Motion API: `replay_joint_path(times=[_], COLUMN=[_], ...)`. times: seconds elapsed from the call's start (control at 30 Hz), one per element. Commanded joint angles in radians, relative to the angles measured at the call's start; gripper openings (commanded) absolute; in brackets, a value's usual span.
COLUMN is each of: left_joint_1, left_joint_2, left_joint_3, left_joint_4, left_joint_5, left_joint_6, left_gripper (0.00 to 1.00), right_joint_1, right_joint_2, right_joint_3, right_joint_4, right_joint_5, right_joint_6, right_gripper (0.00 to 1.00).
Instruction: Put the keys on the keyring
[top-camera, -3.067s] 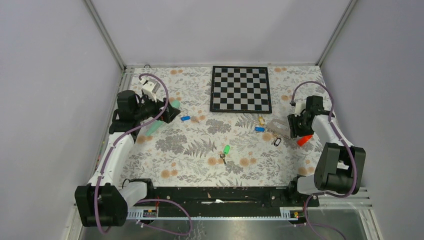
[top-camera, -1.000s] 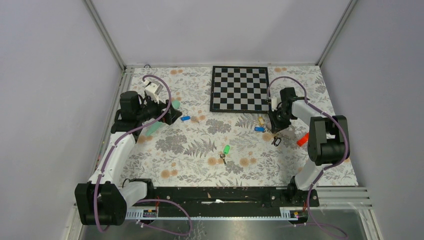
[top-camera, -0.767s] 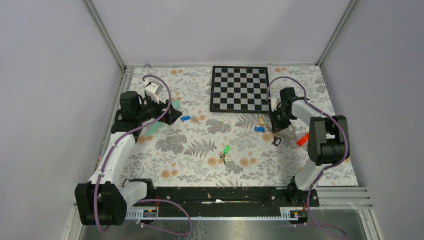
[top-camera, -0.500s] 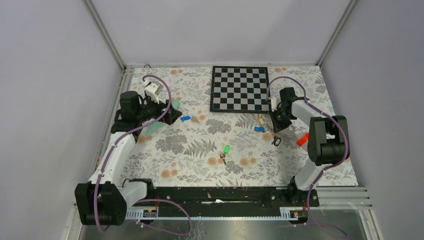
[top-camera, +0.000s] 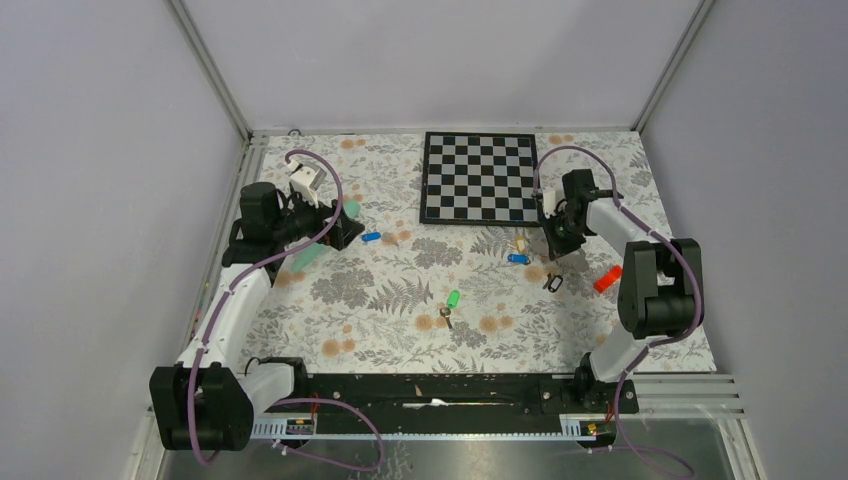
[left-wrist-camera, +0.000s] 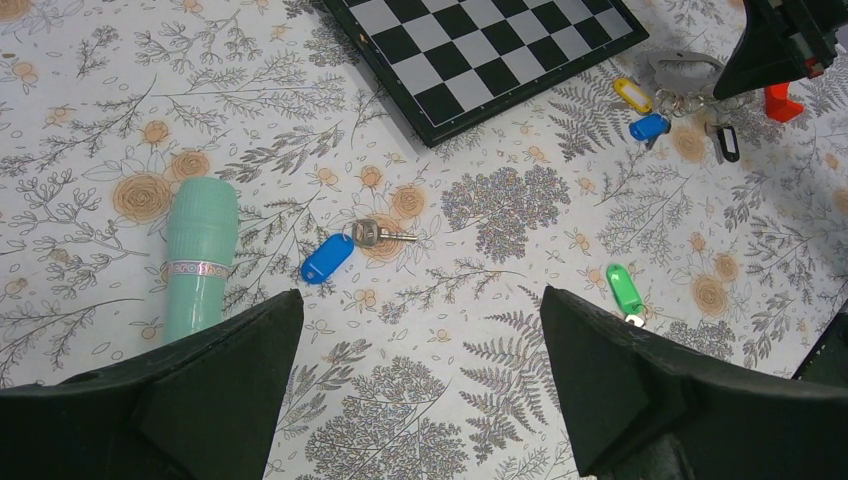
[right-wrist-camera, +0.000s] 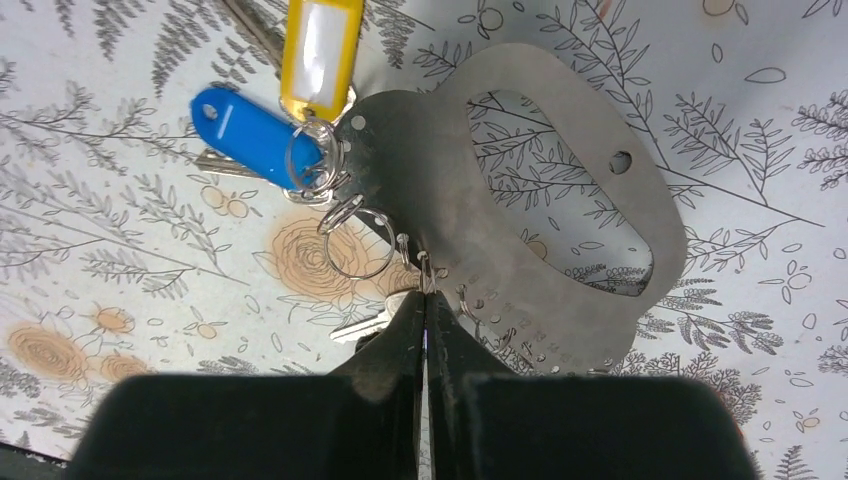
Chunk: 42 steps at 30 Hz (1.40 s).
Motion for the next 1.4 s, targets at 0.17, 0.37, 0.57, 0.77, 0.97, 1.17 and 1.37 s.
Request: replay_joint_path(times=[0.17,0.37,0.57,0.77,0.97,1.17,1.37], left_joint_1=[0.005,0.005,0.005,0.005,0.005,0.005,0.006], left_joint_2=[-0.004,-0.006,-0.01,-0.008,-0.01,-0.01,-0.01], left_joint_3=[-0.015,-0.015,-0.018,-0.019,-0.023,-0.025,-0.025], left_joint_4=[0.071,0.074,0.074,0.075,0.08,0.079,0.08], left_joint_5=[0.04,0.047,0.048,0.051,0.053,0.051,0.053], left_joint_6=[-0.003,-0.007,-0.007,-0.006,-0.005,-0.003,-0.001], left_gripper=[0.99,0.99,0.99,0.99,0.99,0.99,0.99], right_joint_1=[0.014,0.082,0.133,0.145,0.148,0.162,0.169], right_joint_2=[-0.121,-0.117,-0.099,-0.109,-0.127,-0.117,-0.111], right_joint_3=[0.032,-0.027,-0.106,-0.137,-0.127,-0.118,-0.141], right_joint_4=[-0.067,-0.046,0.018,0.021,0.02,0.01,0.018], right_joint_5=[-0.207,-0.182,-0.089,-0.078,-0.095,-0.107,-0.096], right_joint_6=[-0.114,-0.143,-0.148,-0.168,-0.172,-0.166,-0.168], right_gripper=[0.05,0.07,0.06,0.15,0.29,0.3,0.24])
